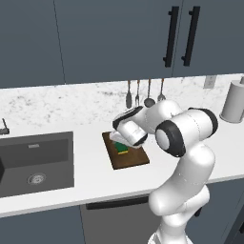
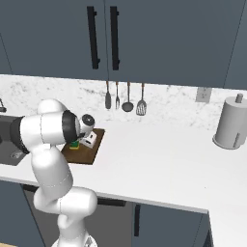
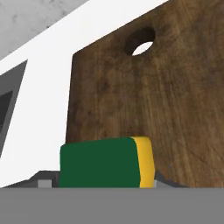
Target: Pick up the sponge from the counter and clean the cutting board by briefly scrubbing or pressing down on the cutting board. Once finished, release the sponge.
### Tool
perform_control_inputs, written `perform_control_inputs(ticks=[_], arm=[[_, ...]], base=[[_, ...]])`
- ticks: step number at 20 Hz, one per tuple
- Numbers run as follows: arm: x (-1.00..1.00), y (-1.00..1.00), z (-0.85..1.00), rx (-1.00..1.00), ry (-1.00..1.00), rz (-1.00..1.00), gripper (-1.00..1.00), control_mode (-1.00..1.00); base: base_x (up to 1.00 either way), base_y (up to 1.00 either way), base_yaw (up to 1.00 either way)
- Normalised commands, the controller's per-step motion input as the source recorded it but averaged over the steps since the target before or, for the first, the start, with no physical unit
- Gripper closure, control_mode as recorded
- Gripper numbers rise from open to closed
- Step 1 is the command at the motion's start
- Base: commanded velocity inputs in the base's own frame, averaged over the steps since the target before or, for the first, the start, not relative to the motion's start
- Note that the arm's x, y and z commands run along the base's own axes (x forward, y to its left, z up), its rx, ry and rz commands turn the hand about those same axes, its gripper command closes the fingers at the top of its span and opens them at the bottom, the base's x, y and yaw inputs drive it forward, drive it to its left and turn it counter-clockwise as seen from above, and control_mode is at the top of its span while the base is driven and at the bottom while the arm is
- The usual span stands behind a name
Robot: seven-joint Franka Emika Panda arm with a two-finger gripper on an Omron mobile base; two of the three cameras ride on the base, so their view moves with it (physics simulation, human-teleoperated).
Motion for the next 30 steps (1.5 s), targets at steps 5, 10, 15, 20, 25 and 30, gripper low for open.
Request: perform_control_inputs(ticks=[5,10,15,20,25,30], arm=[[-0.67,0.22,-0.17,0.00,-0.11,0.00,1.00,-1.00],[-0.37,-0.04,-0.22,0.00,-0.04,0.00,1.00,-1.00],[-0.14,-0.20,-0.27,0.00,0.00,0.00,1.00,-1.00],[-0.43,-0.28,-0.15,0.00,0.00,0.00,1.00,-1.00],[-0.70,-0.04,-0.15,0.00,0.00,0.00,1.00,-1.00],[-0.06,-0.25,-0.07,0.00,0.00,-0.02,1.00,-1.00]], base=[[0.00,0.00,0.00],[0.00,0.00,0.00],[0.00,0.00,0.00],[0.00,0.00,0.00],[0.00,0.00,0.00],[0.00,0.00,0.00]])
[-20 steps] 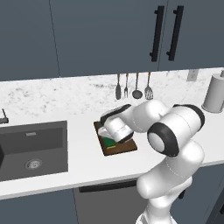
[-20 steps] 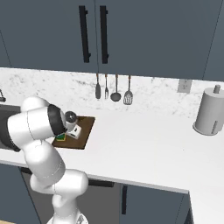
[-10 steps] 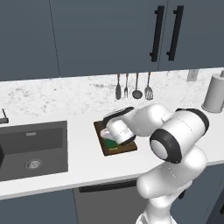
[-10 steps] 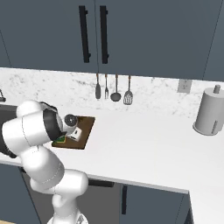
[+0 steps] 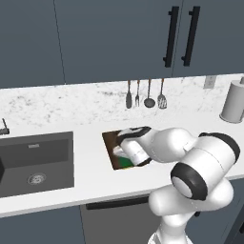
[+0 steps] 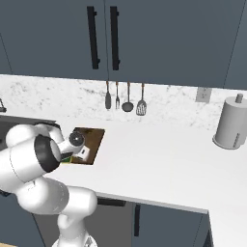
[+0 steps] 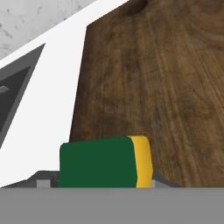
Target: Pick up the sponge from the counter and clean the cutting board by briefly scrubbing or pressing down on the cutting board. Once finished, release the sponge.
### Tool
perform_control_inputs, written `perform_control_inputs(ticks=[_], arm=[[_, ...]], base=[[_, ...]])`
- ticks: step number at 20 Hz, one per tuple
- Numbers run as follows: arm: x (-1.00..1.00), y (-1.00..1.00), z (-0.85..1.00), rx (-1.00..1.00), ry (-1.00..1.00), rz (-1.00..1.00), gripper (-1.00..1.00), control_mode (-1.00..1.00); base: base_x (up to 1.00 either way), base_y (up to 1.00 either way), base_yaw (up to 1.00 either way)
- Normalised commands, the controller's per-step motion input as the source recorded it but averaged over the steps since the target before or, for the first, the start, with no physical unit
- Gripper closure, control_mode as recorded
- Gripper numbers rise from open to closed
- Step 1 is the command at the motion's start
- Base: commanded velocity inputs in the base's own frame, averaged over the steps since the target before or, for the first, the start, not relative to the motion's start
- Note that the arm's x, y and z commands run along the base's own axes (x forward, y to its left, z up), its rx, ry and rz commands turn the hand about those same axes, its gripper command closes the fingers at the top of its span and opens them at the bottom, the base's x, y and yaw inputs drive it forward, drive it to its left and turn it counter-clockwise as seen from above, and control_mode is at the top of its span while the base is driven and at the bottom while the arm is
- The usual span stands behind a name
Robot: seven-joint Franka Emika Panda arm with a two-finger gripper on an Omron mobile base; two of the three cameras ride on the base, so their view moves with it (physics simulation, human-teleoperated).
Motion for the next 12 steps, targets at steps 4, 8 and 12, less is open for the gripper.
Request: perform_control_inputs(ticks=[4,8,12], arm=[[0.27,-0.52,-0.08,-0.01,0.00,-0.02,1.00,-1.00],[0.20,-0.62,-0.13,0.00,0.00,-0.01,1.00,-1.00],[0.15,-0.69,-0.22,0.00,0.00,0.00,1.00,-1.00]], base=[[0.00,0.00,0.00],[0.00,0.00,0.00],[0.00,0.00,0.00]])
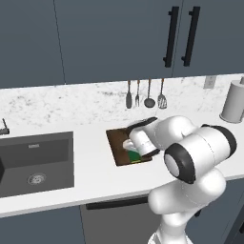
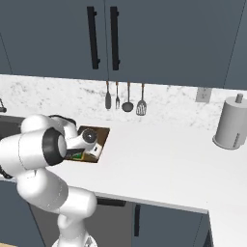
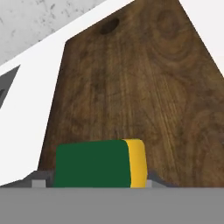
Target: Pick up the sponge from the counter and clean the cutting board by briefly scrubbing or pressing down on the cutting board. Once finished, release the sponge.
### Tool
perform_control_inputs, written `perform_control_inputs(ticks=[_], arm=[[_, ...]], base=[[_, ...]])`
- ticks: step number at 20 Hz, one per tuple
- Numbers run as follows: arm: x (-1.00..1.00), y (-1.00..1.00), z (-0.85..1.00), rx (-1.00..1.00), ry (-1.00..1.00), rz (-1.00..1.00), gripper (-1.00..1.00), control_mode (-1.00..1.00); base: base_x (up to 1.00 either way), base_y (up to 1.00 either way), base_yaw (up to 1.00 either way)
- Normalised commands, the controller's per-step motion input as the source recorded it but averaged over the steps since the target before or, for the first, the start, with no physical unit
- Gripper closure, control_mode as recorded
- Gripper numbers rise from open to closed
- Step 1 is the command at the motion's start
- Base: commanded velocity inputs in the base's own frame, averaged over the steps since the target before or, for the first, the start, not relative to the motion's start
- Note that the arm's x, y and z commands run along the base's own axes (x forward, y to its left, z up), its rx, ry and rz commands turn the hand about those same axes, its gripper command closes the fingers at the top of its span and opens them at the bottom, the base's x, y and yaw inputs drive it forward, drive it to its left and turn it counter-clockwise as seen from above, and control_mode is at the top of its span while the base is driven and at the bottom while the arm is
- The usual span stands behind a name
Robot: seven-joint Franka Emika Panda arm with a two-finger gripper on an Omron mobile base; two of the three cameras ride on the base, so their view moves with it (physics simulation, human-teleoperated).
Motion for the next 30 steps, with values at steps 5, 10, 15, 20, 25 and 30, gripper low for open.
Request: perform_control_inputs(ticks=[5,10,15,20,25,30], arm=[[0.11,-0.72,-0.19,0.00,0.00,0.00,1.00,-1.00],[0.04,-0.76,-0.18,0.00,0.00,0.00,1.00,-1.00],[0.00,-0.80,-0.13,0.00,0.00,0.00,1.00,-1.00],[0.02,-0.77,-0.15,-0.03,0.00,0.00,1.00,-1.00],[0.01,-0.54,-0.13,-0.04,0.00,0.00,1.00,-1.00],[-0.45,-0.65,0.14,0.00,-0.06,0.05,1.00,-1.00]], base=[[0.00,0.00,0.00],[0.00,0.00,0.00],[0.00,0.00,0.00],[0.00,0.00,0.00],[0.00,0.00,0.00],[0.00,0.00,0.00]])
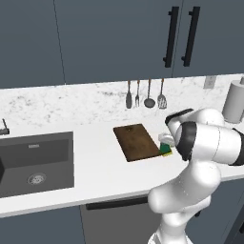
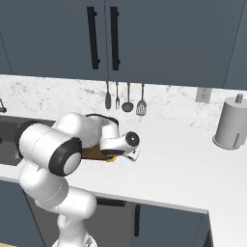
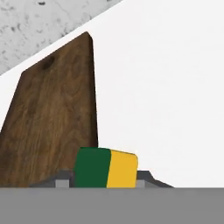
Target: Pick up the sponge from the counter and clean the cutting board by briefly scrubbing or pressing down on the cutting board. Once finished, release the sponge.
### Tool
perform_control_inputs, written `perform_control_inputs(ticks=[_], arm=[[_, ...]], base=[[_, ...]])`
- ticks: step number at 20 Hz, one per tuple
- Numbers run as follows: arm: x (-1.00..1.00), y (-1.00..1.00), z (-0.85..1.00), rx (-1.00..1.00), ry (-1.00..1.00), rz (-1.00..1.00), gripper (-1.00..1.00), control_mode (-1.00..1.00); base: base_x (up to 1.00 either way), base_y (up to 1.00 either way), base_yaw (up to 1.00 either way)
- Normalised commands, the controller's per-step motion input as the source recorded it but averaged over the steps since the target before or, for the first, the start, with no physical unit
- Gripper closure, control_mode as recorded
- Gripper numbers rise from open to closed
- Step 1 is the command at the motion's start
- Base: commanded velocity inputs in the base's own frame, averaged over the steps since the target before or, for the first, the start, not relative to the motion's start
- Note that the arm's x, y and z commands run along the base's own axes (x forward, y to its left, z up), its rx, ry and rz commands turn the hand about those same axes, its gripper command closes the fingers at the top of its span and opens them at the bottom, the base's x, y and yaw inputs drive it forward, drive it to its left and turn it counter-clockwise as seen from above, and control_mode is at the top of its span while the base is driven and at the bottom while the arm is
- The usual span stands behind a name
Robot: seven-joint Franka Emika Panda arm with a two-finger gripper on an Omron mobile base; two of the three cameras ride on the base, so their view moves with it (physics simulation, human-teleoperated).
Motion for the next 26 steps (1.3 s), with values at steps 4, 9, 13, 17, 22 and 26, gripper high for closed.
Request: perform_control_inputs(ticks=[4,9,13,17,22,26], arm=[[-0.22,-0.81,0.00,0.00,-0.03,0.08,1.00,-1.00],[0.07,-0.55,-0.01,-0.02,0.01,0.03,-1.00,-1.00],[0.08,-0.49,-0.02,-0.01,0.02,0.02,-1.00,-1.00],[-0.01,-0.50,0.00,-0.01,-0.02,0.03,-1.00,-1.00],[-0.23,-0.24,0.36,-0.03,-0.08,0.05,-1.00,-1.00],[-0.73,0.38,0.91,-0.01,-0.04,0.02,-1.00,-1.00]], base=[[0.00,0.00,0.00],[0.00,0.00,0.00],[0.00,0.00,0.00],[0.00,0.00,0.00],[0.00,0.00,0.00],[0.00,0.00,0.00]])
